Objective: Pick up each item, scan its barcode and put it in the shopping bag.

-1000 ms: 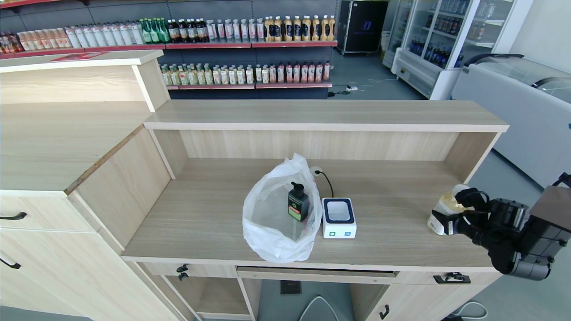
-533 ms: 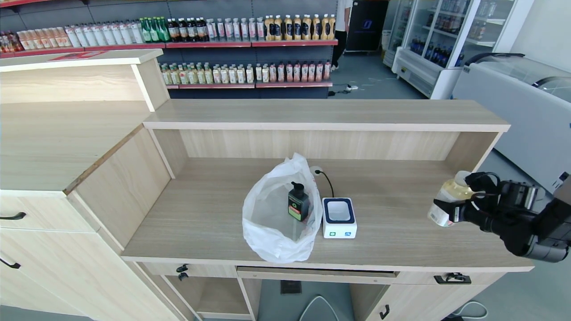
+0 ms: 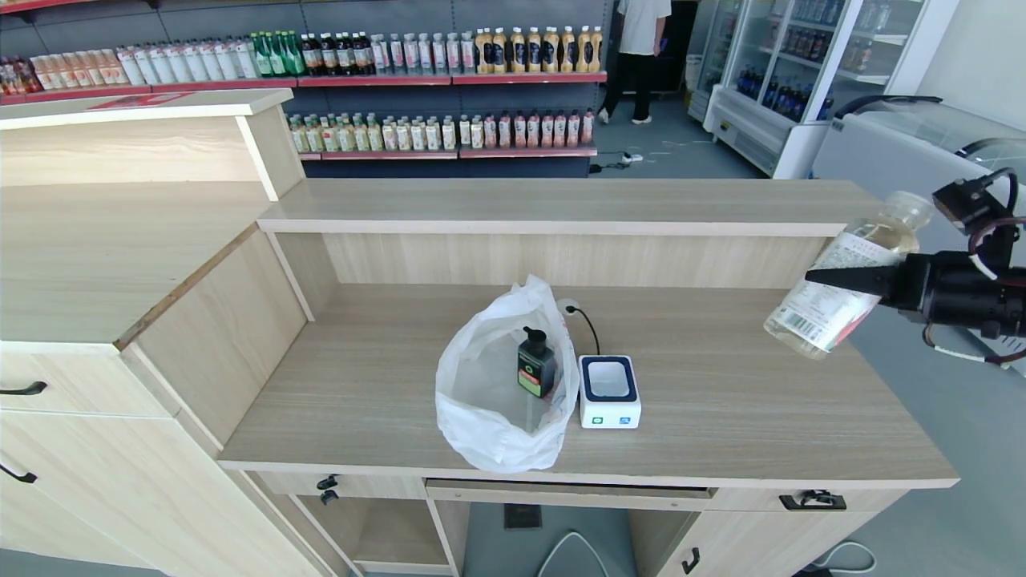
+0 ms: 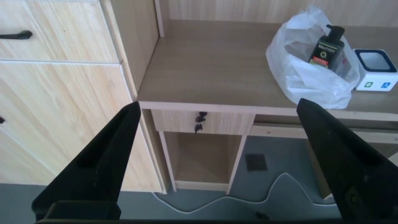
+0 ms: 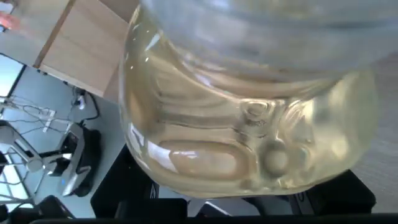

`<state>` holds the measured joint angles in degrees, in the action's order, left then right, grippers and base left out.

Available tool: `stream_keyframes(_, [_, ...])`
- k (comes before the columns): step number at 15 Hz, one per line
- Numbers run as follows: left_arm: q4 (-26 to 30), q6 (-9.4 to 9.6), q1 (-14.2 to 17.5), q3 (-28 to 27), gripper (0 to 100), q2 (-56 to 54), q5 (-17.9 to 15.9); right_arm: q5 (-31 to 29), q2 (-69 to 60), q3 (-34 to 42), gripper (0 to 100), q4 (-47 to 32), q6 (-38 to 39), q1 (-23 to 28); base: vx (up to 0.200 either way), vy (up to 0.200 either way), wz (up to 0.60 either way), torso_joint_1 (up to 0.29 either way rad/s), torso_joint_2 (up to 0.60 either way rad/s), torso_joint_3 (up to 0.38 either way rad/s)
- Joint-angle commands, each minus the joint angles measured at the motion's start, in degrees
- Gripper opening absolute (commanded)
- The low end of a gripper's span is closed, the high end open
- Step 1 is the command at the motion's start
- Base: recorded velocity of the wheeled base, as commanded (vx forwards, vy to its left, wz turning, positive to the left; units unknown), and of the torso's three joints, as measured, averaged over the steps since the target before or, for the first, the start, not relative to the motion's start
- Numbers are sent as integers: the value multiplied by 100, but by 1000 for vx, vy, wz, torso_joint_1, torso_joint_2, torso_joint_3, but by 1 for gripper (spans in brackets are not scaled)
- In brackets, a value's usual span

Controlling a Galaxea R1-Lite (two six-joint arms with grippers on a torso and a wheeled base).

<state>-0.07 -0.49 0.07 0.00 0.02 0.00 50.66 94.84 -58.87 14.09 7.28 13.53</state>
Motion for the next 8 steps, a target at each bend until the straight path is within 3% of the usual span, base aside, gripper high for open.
stream_keyframes(1, [-1, -4, 1, 0, 100, -2, 0, 655, -1161, -55, 0, -565, 195, -307, 0, 0, 0, 0, 0, 0])
stream_keyframes(3, [-1, 5, 1, 0, 100, -2, 0, 1121, -1477, -99, 0, -1031, 230, -448, 0, 0, 0, 0, 0, 0])
stream_keyframes(8, [-1, -4, 1, 0, 100, -2, 0, 1191, -1996, 95, 0, -1163, 213, -1459, 0, 0, 0, 0, 0, 0])
